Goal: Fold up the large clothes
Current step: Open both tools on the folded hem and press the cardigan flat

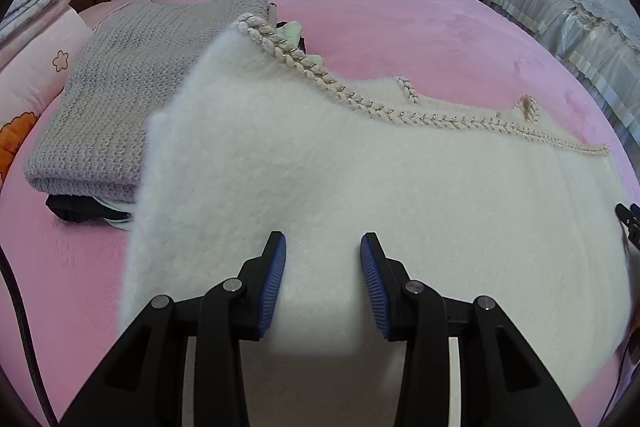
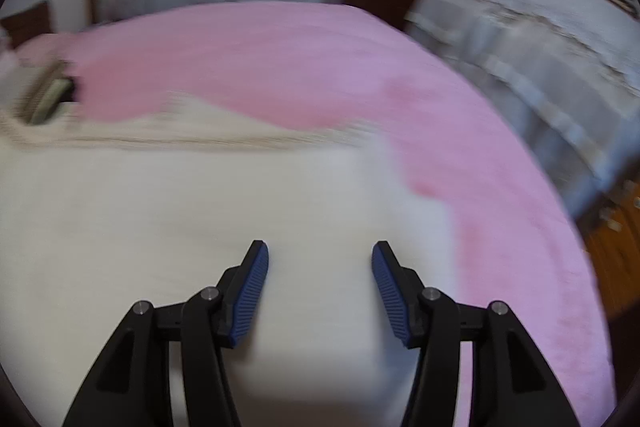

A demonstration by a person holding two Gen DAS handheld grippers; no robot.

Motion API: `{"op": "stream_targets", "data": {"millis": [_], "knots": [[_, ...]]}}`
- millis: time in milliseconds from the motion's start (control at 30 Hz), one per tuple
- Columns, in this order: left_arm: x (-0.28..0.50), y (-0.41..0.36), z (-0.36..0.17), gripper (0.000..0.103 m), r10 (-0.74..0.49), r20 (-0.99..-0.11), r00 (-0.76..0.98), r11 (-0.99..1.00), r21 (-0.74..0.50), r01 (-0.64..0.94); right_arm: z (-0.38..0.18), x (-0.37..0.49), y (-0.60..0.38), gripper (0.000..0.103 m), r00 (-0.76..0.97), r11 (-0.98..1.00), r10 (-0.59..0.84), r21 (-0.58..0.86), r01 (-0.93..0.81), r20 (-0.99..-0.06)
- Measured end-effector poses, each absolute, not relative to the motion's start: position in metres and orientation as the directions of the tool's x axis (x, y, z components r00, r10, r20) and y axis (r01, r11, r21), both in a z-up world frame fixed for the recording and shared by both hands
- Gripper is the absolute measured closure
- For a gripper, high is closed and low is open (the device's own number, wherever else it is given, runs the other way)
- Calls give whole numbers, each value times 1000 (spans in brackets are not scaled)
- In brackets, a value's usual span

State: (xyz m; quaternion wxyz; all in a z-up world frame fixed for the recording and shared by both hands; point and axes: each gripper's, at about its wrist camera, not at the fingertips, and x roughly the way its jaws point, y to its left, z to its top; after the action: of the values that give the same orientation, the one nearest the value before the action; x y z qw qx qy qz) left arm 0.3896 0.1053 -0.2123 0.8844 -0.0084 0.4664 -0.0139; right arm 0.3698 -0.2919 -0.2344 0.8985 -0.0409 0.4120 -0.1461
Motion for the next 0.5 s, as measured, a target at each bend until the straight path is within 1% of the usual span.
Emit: {"op": "stream_targets", "data": {"millis": [33, 67, 100, 133, 233, 267, 333, 400, 500], "knots": [[386, 108, -212, 64, -39, -822, 568, 999, -33, 21, -237, 366, -309, 43, 609, 953, -292, -169, 252, -738], [385, 111, -213, 65, -46, -819, 571, 999, -40, 23, -238, 362, -323, 37, 609, 959, -253, -112, 261, -752], [383, 111, -215, 64, -49, -818, 573, 999, -43, 23, -239, 358, -333, 34, 610, 961, -219, -60, 270, -762], [384, 114, -216, 64, -45, -820, 570, 999, -39, 22, -239, 356, -336, 34, 608, 962, -201, -40, 268, -768], [381, 114, -214, 64, -24, -832, 554, 1000, -26, 4, -232, 352, -319, 34, 599, 956, -263, -122, 266, -756], [381, 114, -212, 64, -21, -839, 544, 1000, -27, -4, -230, 352, -314, 34, 594, 955, -267, -126, 268, -759], [379, 114, -206, 64, -9, -850, 527, 1000, -23, -18, -223, 351, -309, 34, 590, 957, -244, -92, 276, -770], [373, 115, -197, 59, -4, -856, 517, 999, -24, -32, -216, 346, -306, 34, 599, 959, -207, -39, 281, -773], [353, 114, -177, 58, 12, -850, 527, 999, -12, -42, -197, 329, -290, 34, 631, 968, -132, 39, 250, -765]]}}
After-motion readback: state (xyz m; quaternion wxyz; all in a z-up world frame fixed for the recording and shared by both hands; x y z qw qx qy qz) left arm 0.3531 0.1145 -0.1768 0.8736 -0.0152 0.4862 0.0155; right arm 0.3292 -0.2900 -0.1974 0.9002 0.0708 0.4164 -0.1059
